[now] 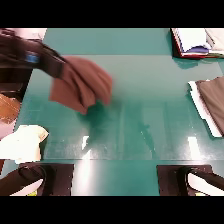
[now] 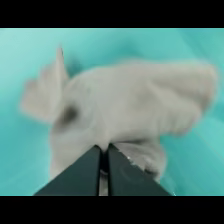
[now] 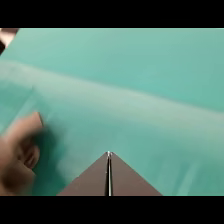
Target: Fold the shirts.
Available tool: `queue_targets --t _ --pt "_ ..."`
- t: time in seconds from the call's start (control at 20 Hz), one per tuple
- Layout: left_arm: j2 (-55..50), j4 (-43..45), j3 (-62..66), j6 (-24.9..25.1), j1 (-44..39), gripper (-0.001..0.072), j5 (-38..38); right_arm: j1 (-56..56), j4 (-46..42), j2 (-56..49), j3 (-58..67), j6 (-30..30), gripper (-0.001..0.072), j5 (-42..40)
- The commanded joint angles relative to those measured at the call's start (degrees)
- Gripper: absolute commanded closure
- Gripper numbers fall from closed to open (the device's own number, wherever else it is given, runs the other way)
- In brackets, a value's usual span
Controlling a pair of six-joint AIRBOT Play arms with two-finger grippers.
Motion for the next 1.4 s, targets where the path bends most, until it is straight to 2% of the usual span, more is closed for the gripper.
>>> queue_targets --t 0.0,0.1,0.15,0.2,0.25,0.35,0.45,0.6,0.75,0.85,1.1,1.2,1.35 --pt "-9.40 -0.39 0.61 0.42 -14.25 0.0683 3.98 -2.71 0.07 0.13 4.26 0.04 0.0698 1.68" --pt "-15.78 -1.22 0.61 0.42 -19.15 0.0681 9.18 -3.37 0.04 1.18 2.67 0.04 0.0698 2.25" --pt "-18.14 -1.31 0.61 0.42 -20.26 0.0625 11.52 -3.37 -0.02 2.01 1.07 0.04 0.0698 2.23" --pt "-19.54 -1.49 0.63 0.28 -20.46 0.0382 13.38 -3.37 -0.07 2.89 -0.70 0.04 0.0698 2.16" --pt "-20.13 -1.36 0.63 -0.17 -20.09 0.0196 14.25 -3.37 -0.04 3.63 -2.45 0.04 0.0698 2.01" --pt "-19.96 -1.07 1.77 -0.13 -16.76 0.0206 11.56 -3.37 -0.04 5.11 -6.16 0.04 0.0698 0.90" --pt "-19.96 -1.07 3.41 -0.46 -9.88 0.0206 7.39 -3.34 0.00 6.01 -9.11 0.04 0.0698 0.07" --pt "-20.31 -3.41 3.06 -5.40 3.21 0.0207 4.79 -3.34 0.04 6.75 -12.48 0.04 0.0698 0.22" --pt "-20.98 -13.25 -1.44 -6.08 15.37 0.0206 4.15 -3.34 0.04 6.67 -13.88 0.04 0.0698 0.09" --pt "-20.98 -18.27 -7.80 -5.62 20.41 0.0206 5.18 -3.34 0.02 6.64 -14.62 0.04 0.0698 0.07" --pt "-21.44 -21.62 -24.94 -4.76 22.10 0.0207 14.38 -3.34 0.09 6.62 -18.45 0.04 0.0698 -0.37" --pt "-23.37 -25.11 -27.45 -4.04 21.88 0.0206 16.35 -3.34 0.04 6.56 -20.55 0.04 0.0698 -0.35" --pt "-26.14 -30.08 -27.54 -0.02 20.96 0.0208 17.07 -3.34 0.04 6.54 -25.05 0.04 0.0698 -0.35"
